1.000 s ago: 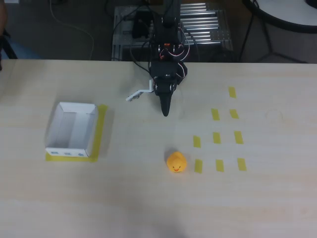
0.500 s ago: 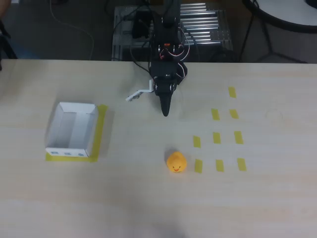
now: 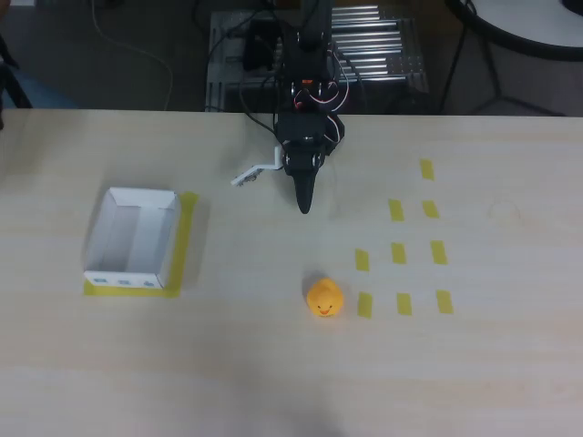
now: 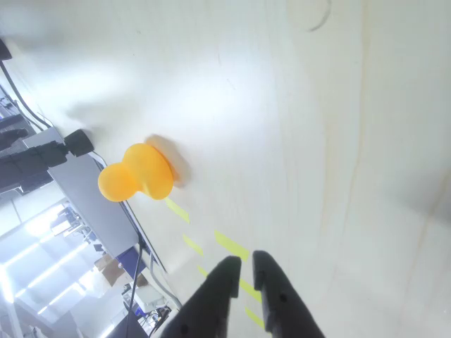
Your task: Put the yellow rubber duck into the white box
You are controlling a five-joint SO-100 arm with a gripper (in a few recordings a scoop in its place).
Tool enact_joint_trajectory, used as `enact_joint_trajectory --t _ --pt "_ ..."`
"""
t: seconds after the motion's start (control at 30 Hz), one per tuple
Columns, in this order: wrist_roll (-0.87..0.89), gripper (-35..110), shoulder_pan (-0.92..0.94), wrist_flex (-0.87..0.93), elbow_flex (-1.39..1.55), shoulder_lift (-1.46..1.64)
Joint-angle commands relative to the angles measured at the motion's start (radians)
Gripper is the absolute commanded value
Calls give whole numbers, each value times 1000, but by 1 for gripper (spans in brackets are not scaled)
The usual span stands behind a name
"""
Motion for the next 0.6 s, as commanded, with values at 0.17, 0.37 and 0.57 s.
enact_joint_trajectory --t 0.17,0.37,0.57 --pt "-2 0 -6 -18 15 51" --pt "-2 0 -14 -41 14 40" --pt "-97 0 72 -97 -373 -316"
